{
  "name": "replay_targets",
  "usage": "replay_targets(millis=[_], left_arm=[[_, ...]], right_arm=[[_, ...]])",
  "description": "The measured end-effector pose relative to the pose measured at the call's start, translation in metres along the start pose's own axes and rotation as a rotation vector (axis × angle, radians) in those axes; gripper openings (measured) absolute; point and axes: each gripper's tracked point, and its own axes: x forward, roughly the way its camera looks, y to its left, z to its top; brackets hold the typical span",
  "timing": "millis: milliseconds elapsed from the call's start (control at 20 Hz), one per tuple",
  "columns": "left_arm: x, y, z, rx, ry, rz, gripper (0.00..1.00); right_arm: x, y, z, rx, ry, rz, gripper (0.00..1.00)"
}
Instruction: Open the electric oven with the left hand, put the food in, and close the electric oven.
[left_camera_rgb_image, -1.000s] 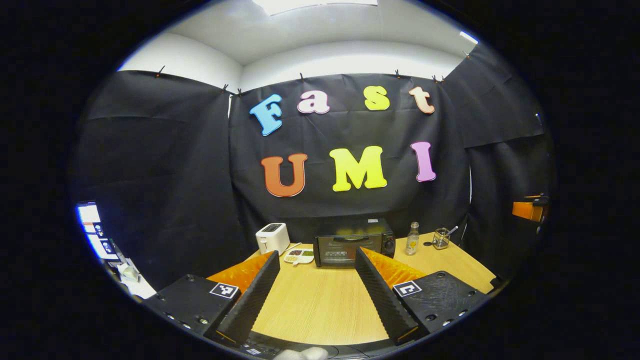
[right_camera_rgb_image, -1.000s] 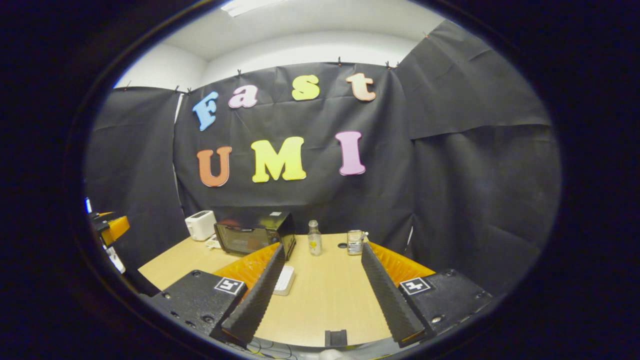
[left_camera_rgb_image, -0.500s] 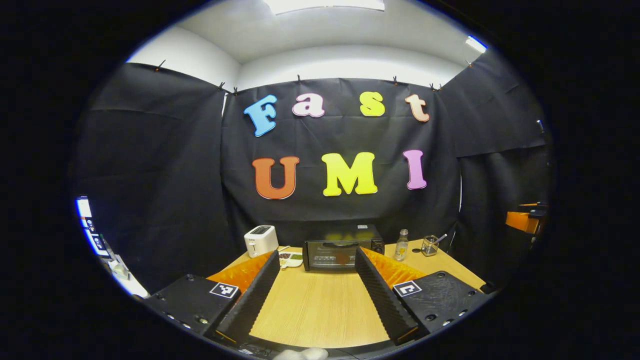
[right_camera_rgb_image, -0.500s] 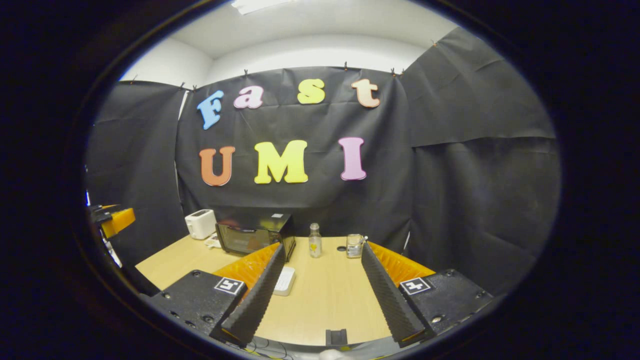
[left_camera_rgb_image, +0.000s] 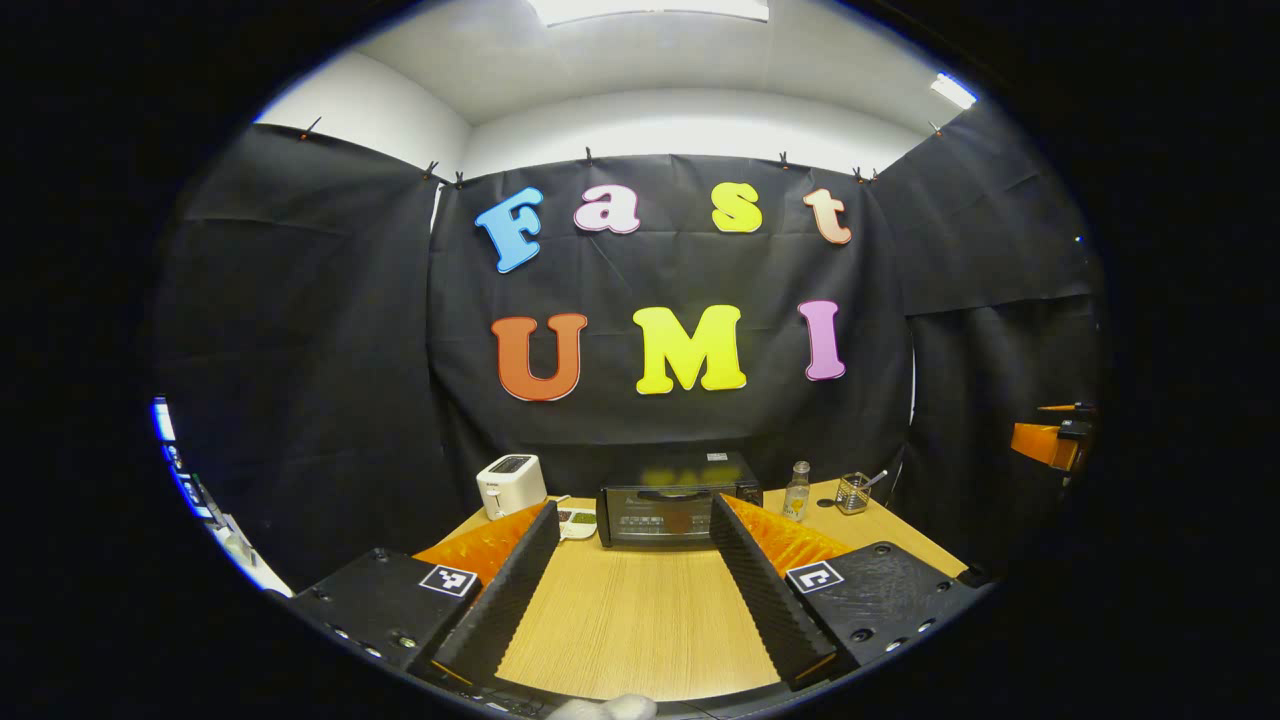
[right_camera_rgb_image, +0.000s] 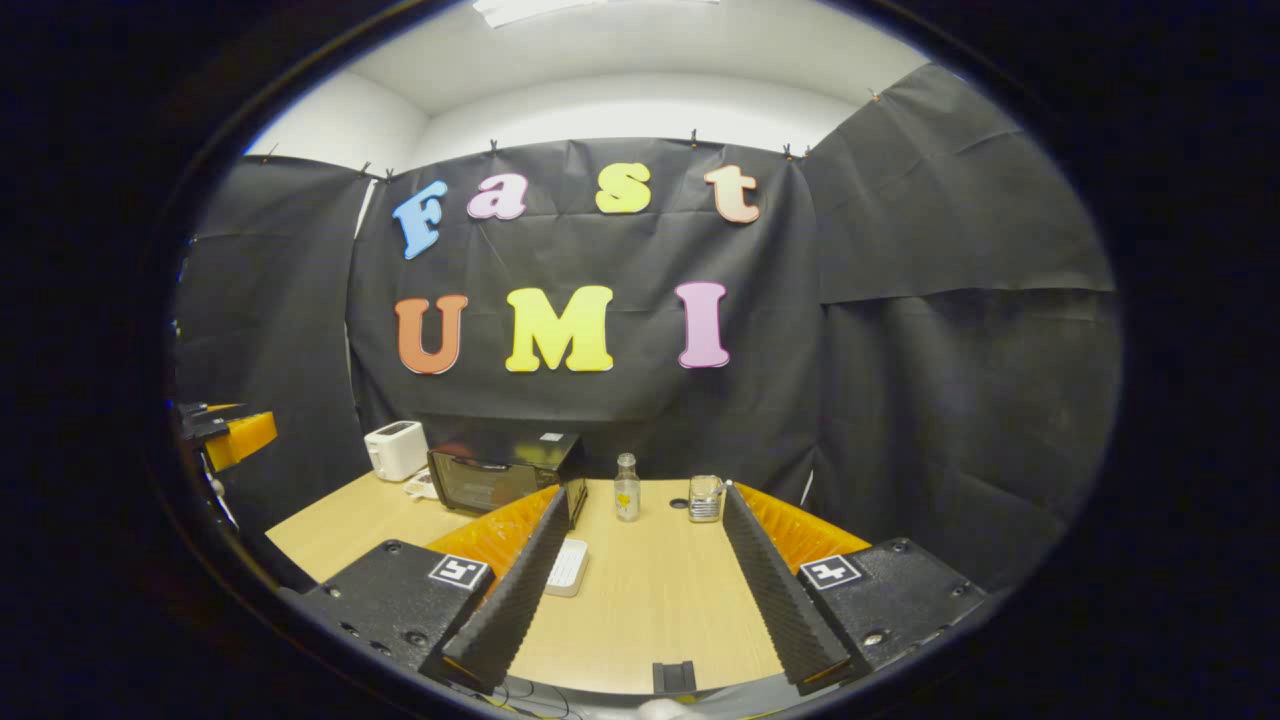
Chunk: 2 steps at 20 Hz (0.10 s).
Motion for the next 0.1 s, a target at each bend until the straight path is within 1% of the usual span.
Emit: replay_targets(millis=[100], left_arm=[[0.0028, 0.0000, 0.0018, -0.001, -0.001, -0.010, 0.96]], right_arm=[[0.0000, 0.0041, 0.0021, -0.005, 0.003, -0.001, 0.98]])
